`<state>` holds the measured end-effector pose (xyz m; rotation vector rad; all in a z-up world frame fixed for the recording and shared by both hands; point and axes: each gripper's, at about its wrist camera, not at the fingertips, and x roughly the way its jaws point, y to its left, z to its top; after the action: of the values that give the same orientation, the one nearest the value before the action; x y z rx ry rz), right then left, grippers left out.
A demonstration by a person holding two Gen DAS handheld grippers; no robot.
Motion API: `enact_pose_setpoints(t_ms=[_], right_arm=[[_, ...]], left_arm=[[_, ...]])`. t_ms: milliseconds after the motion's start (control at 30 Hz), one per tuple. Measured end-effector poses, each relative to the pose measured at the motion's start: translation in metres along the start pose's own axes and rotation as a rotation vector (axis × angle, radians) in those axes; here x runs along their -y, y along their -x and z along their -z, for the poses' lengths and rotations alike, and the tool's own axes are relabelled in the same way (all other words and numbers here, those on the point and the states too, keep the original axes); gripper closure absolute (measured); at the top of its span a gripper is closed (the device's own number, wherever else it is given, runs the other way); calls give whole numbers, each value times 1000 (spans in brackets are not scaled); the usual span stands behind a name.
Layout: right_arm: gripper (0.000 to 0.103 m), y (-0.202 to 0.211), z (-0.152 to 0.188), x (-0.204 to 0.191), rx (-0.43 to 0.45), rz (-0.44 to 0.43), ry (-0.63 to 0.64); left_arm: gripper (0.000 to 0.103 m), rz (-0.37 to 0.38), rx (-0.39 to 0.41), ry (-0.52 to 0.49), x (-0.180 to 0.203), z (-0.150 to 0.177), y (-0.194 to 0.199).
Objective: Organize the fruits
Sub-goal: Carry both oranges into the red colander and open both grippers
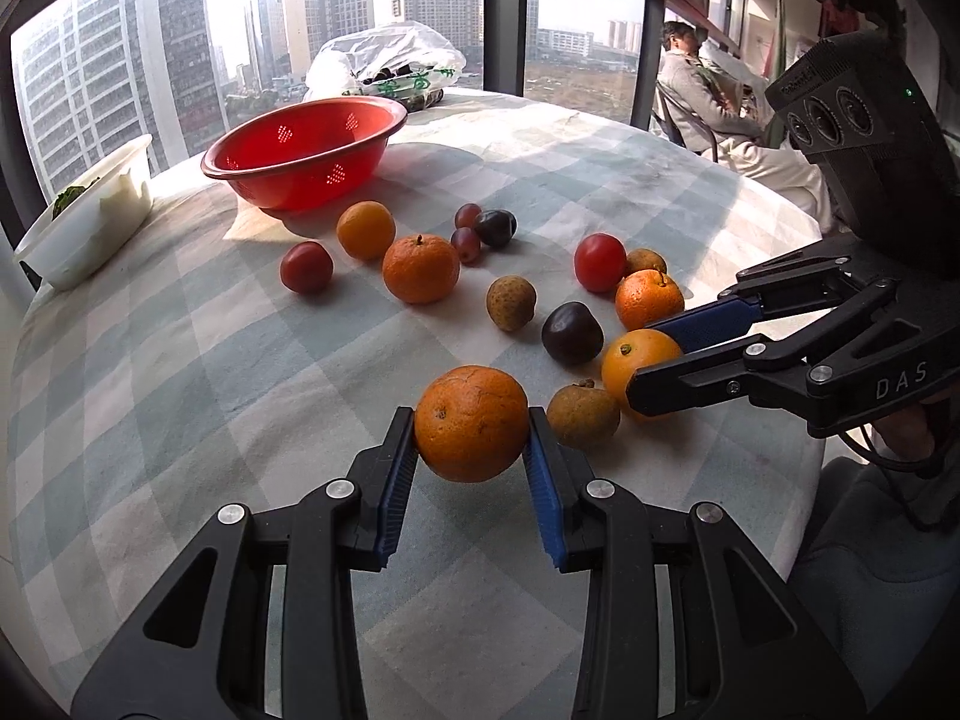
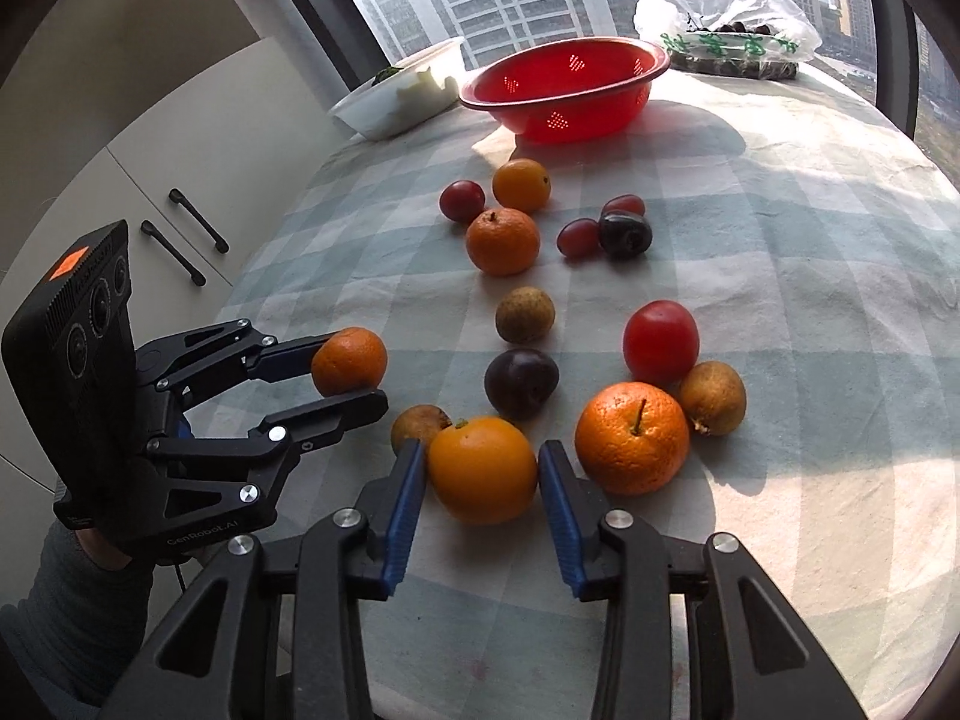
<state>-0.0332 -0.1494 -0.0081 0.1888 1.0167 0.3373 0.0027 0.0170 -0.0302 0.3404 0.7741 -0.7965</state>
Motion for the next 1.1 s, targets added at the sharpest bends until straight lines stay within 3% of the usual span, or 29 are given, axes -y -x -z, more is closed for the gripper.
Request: enact_pose_setpoints(t_ms=[133,333,567,733,833,933,1100], right_arm=[[62,1,2,-5,3,19,45],[62,21,-2,5,52,-56,2],[62,46,-34,59,145,-90,-146],[62,66,-86,103,245,-51,-195],[62,63,-128,114,280,-73,-168],[62,42,-171,113,266,-97,-129],[62,-18,-232,116,178,-116,-113]], left_arm=[[70,-1,10,16,-1,0,2],[70,-5,37,47,-5,0,12],[70,-61,87,119,-36,-23,21],[70,-110,132,135,-74,-67,23],[70,-155,137,112,-97,-107,13],[70,-176,108,107,-122,-149,-10],[69,-178,-17,72,-149,-203,-72]])
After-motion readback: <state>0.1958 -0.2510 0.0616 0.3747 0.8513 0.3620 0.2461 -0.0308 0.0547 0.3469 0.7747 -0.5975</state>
